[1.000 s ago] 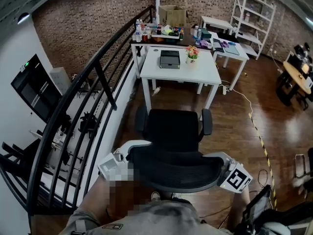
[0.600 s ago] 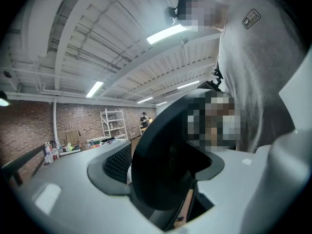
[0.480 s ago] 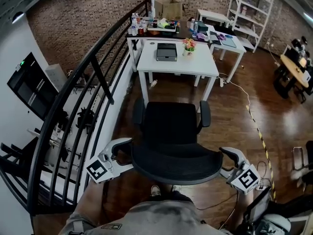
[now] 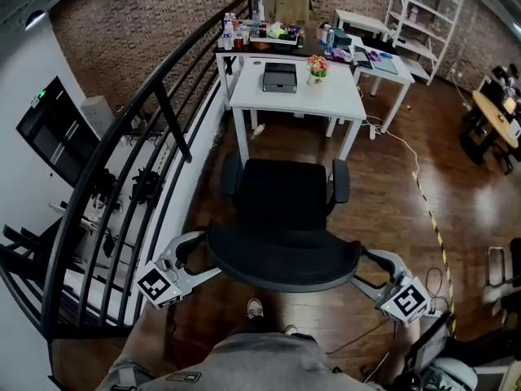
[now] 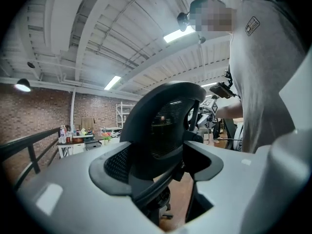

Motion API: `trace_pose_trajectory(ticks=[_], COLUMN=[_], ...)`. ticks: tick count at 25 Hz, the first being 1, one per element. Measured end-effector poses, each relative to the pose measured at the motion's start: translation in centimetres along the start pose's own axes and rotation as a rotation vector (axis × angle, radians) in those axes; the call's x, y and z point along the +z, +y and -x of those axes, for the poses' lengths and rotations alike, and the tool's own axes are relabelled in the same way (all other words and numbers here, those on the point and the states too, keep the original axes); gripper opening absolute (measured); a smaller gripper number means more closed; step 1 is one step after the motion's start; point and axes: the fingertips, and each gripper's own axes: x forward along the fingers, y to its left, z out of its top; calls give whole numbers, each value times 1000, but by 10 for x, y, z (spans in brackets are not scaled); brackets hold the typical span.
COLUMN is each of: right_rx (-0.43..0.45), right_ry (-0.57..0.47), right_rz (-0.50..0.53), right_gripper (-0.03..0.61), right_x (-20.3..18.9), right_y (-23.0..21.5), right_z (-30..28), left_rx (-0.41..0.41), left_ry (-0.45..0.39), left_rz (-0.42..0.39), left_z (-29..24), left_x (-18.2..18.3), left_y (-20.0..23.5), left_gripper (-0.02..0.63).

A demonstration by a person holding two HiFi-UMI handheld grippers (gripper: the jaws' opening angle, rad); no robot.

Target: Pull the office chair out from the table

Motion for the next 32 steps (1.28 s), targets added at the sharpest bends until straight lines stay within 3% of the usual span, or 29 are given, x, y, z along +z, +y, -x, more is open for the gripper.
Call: trace_pose_trajectory(ticks=[9,19,32], right_rx=[157,335,316], right_ry=[-21,-80,-69], right_rz=[5,10,-37], right_gripper=[267,264,262], right_x=[-34,-21,12], right_y=[38,118,241], right_z=[18,4,-29], left_rx=[-13,-124,-312], left_ry=[58,37,-12], left_rz=[60,70,99], left_z=[-16,-30,43], left_x=[-19,-14,-23], left_y=[-98,-167,-192], left_gripper=[295,277,261])
